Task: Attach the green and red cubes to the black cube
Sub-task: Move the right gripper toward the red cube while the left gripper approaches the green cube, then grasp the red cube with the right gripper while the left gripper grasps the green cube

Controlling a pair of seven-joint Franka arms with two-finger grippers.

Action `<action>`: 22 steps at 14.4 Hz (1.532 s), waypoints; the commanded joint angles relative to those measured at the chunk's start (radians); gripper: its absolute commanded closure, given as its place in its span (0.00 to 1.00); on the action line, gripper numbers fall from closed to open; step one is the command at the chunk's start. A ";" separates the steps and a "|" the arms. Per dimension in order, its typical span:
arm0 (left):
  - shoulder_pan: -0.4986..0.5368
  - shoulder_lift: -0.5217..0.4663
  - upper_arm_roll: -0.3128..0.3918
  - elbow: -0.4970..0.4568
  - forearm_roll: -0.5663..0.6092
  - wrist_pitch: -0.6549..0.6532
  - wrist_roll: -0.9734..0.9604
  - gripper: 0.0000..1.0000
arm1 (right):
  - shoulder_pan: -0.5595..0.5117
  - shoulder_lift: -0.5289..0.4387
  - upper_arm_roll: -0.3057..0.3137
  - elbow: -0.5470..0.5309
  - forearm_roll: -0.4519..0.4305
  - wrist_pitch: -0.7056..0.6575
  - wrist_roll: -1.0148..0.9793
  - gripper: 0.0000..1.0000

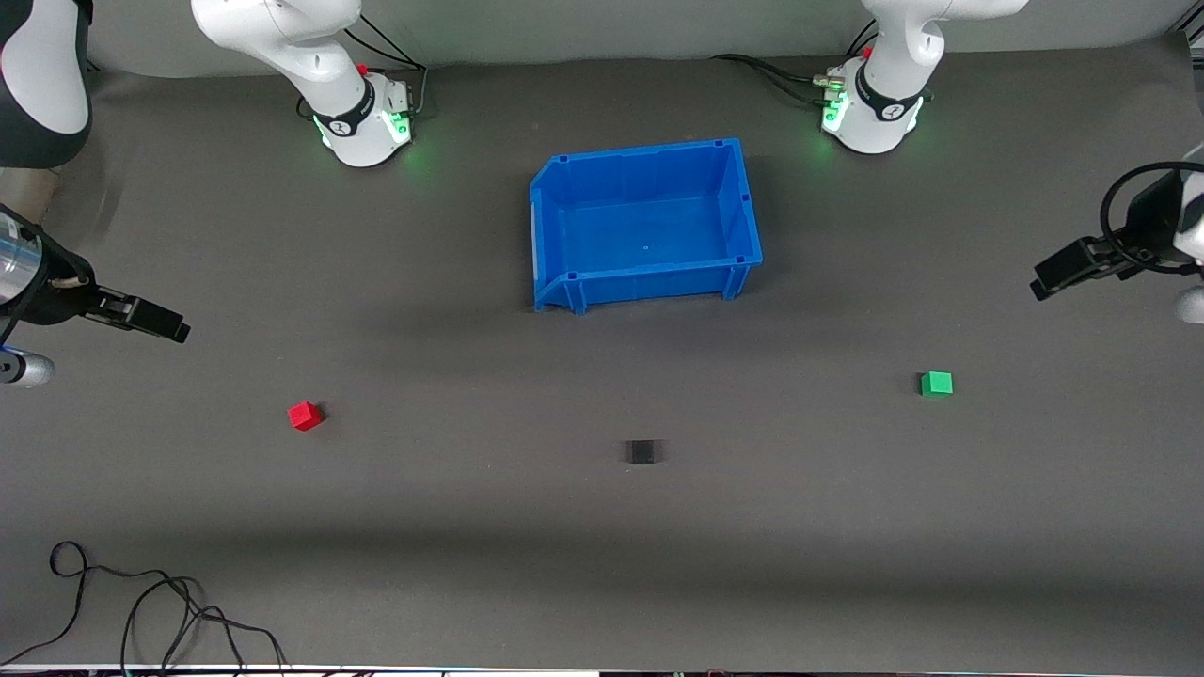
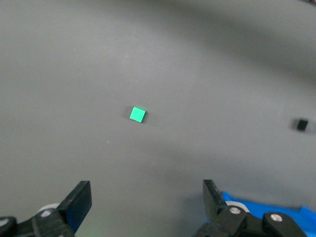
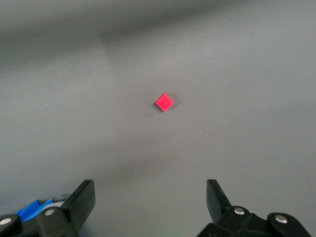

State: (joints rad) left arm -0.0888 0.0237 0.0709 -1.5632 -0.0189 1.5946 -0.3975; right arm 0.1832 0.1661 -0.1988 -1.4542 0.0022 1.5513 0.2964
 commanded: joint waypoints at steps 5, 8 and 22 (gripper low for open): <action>0.200 0.007 0.001 -0.005 -0.225 -0.099 -0.544 0.00 | -0.027 -0.069 -0.022 -0.257 -0.007 0.206 0.222 0.01; 0.305 0.027 0.003 -0.043 -0.326 -0.142 -0.697 0.00 | -0.025 -0.074 -0.036 -0.372 -0.005 0.296 0.353 0.01; 0.347 0.217 -0.005 -0.443 -0.619 0.352 -0.551 0.00 | -0.050 0.177 -0.036 -0.632 0.001 0.853 0.714 0.00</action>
State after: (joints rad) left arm 0.2649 0.2116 0.0613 -1.9752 -0.5836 1.8897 -1.0115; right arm 0.1443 0.2755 -0.2321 -2.0909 0.0025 2.3246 0.9924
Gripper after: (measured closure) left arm 0.000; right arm 0.000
